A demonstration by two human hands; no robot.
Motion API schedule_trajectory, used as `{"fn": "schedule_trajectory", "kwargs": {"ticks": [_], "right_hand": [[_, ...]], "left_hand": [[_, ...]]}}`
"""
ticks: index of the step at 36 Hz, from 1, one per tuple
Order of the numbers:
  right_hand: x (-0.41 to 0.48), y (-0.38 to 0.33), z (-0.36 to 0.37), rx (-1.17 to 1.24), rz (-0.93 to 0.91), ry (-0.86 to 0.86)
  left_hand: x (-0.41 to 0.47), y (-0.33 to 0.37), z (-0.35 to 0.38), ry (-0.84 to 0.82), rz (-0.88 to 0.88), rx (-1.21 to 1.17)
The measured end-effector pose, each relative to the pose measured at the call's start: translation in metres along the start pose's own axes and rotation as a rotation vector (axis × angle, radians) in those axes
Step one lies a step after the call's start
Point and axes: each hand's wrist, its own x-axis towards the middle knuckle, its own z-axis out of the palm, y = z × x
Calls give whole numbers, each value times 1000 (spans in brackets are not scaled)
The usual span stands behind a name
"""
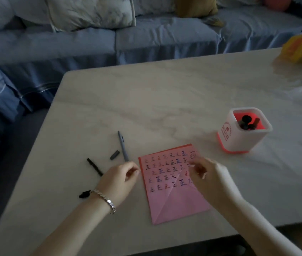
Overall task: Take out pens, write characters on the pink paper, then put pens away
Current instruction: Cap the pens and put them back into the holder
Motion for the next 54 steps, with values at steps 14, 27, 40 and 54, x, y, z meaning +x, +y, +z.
{"fn": "schedule_trajectory", "kwargs": {"ticks": [14, 27, 40, 54], "right_hand": [[94, -128, 116, -250, -12, -379], [66, -89, 67, 180, 127, -427], [24, -31, 10, 444, 296, -342], [-13, -43, -18, 1031, -10, 76]], "left_hand": [[-20, -60, -49, 165, -97, -76], [38, -49, -31, 141, -185, 110], [43, -29, -2, 89, -136, 270], [-22, 58, -1, 156, 54, -540]]}}
